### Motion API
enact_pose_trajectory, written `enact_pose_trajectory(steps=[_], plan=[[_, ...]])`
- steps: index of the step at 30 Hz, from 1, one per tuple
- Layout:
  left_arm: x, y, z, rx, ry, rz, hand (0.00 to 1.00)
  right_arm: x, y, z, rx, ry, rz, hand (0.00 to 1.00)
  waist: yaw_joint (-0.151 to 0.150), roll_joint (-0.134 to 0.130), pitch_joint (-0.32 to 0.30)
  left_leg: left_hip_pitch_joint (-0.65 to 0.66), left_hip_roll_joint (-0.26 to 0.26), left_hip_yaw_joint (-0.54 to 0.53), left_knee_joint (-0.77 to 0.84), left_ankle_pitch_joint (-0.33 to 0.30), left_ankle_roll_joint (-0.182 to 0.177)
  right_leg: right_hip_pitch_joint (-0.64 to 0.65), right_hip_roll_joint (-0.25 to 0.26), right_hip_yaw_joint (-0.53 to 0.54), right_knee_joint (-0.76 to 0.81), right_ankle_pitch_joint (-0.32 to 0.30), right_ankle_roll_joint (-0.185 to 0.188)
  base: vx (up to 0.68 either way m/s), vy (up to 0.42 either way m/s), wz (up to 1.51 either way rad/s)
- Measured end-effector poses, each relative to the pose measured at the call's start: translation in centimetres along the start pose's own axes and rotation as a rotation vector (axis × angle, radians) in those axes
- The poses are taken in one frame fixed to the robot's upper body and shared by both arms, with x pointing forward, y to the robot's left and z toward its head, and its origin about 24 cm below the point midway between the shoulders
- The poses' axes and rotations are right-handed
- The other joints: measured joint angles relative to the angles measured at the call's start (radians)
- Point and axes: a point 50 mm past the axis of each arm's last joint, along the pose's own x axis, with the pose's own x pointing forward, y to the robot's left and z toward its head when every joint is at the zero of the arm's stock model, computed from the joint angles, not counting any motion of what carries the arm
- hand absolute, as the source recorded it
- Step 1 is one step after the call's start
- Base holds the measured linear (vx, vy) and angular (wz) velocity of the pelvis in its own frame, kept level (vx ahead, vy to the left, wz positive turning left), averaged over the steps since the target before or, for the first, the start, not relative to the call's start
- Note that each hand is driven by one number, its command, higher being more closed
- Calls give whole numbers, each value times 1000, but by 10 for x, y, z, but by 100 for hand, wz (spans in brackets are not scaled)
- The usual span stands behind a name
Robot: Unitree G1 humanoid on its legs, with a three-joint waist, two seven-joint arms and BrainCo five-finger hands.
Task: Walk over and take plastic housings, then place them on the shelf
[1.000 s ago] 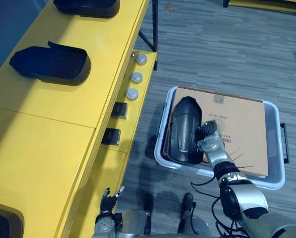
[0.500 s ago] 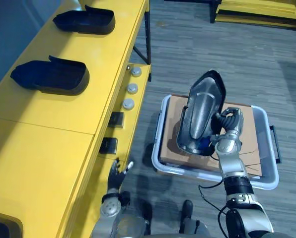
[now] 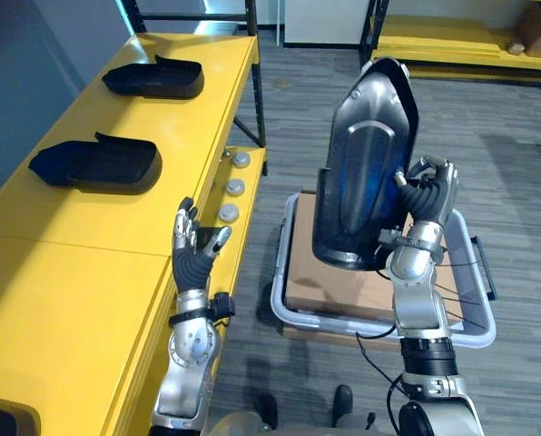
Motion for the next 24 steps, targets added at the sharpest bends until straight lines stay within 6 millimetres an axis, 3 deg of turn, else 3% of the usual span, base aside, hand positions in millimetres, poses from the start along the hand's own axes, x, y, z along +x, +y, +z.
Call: enact_pose_trajectory(steps=[6,14,15,21,24], plan=[[4,-40,14,-65,-61,-152,0,-19,34,29,95,-84,147,100,-2,-10,-32,0,0,1,-1,0,0,-1,1,2,0,0,0,-8,-3,0],[11,-44,5,8,-56,-121,0,-20,36,31,106,-83,149,100,-1,-26,-71,-1,-1,1,-1,0,0,-2,0,1,0,0,0,0,0,0],[12,-44,3,27,-52,-118,100,-20,36,31,106,-83,149,100,-1,-27,-72,-1,-1,1,-1,0,0,-2,0,1,0,0,0,0,0,0],[13,-44,-19,93,28,-122,100,-19,35,31,80,-111,165,100,-2,-27,-93,-2,0,1,-1,0,0,-3,1,3,0,0,0,0,0,0],[9,-42,-31,137,84,-151,100,-21,35,46,110,-184,195,100,-2,-26,-96,-2,0,1,0,0,0,-3,1,4,0,0,0,0,0,0]])
